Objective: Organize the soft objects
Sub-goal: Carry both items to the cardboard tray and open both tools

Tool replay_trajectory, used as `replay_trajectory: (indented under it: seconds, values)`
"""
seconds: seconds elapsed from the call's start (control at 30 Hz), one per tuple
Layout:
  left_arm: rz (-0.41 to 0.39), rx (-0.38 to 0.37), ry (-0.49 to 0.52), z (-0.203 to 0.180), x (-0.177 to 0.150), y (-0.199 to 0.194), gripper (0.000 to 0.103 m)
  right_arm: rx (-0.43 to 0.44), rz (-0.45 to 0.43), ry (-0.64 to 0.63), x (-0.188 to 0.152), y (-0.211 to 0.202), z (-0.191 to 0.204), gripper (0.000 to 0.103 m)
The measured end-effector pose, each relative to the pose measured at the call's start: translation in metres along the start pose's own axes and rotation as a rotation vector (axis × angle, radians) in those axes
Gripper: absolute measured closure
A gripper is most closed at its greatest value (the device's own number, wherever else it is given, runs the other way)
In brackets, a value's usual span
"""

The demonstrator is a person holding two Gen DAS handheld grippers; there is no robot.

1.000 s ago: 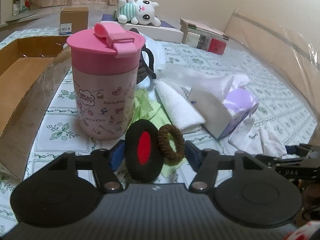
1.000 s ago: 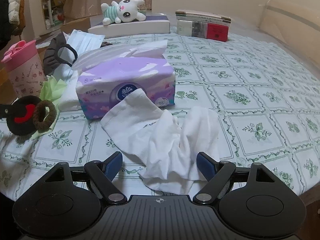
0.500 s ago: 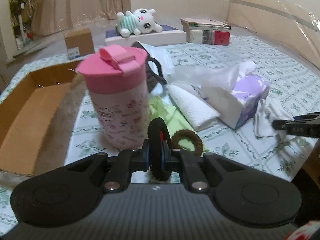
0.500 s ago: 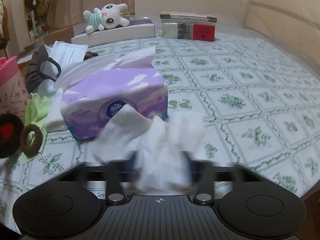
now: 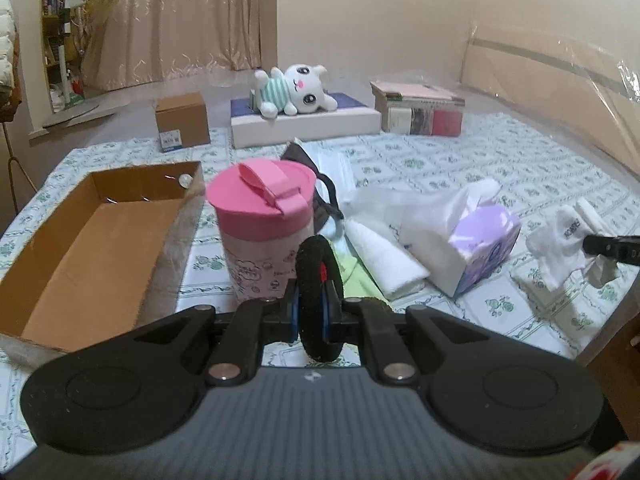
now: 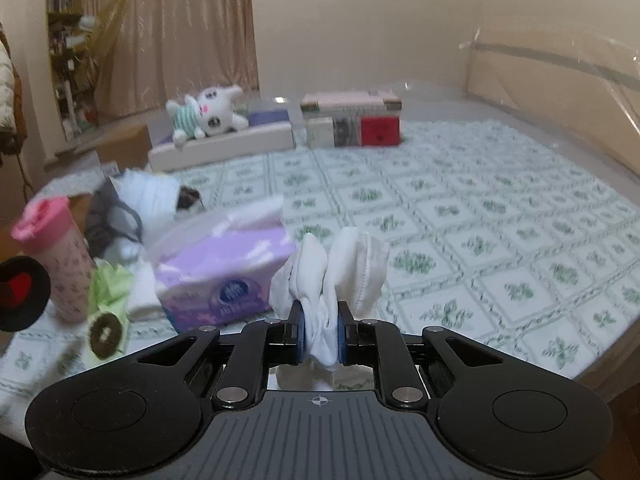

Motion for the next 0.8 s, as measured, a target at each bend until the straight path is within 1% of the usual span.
replay_trajectory:
  seconds: [0.17,0.23,0.3,0.47,0.53,0.7,0.8]
  values:
    - [-0.036,0.021,-0.019,0.015,0.004,-0.025,0.094,0.13,-0.037,0.062,0.02,-0.022,0.019,0.088]
    - [-0.051,0.038,-0.028,0.026,0.005,-0.035,0.094,0.204,-0.052,0.068,0.031,-0.029,0.036,0.088]
    - [-0.064,0.058,-0.041,0.039,0.006,-0.044,0.094,0.267,-0.067,0.045,0.041,-0.034,0.056,0.088]
    - [-0.081,0.129,-0.075,0.082,0.005,-0.059,0.094,0.419,-0.082,-0.076,0.059,-0.037,0.131,0.088]
    - [-0.079,0.157,-0.078,0.101,0.005,-0.063,0.094,0.482,-0.077,-0.136,0.062,-0.032,0.17,0.088]
    - [-0.053,0.239,-0.076,0.154,0.0,-0.061,0.094,0.588,-0.063,-0.295,0.054,-0.011,0.261,0.088]
    - [-0.032,0.264,-0.088,0.186,-0.003,-0.057,0.094,0.634,-0.042,-0.382,0.045,0.011,0.312,0.088]
Point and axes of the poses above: each gripper's, at about its wrist camera, not at the fingertips, and y roughly the way its jaws point, z to its left, x to its top, the point moved 2 cm from there along y, roughly the way its jaws point, and after that the axes turned 2 degrees about y, right-handed, at the moved point
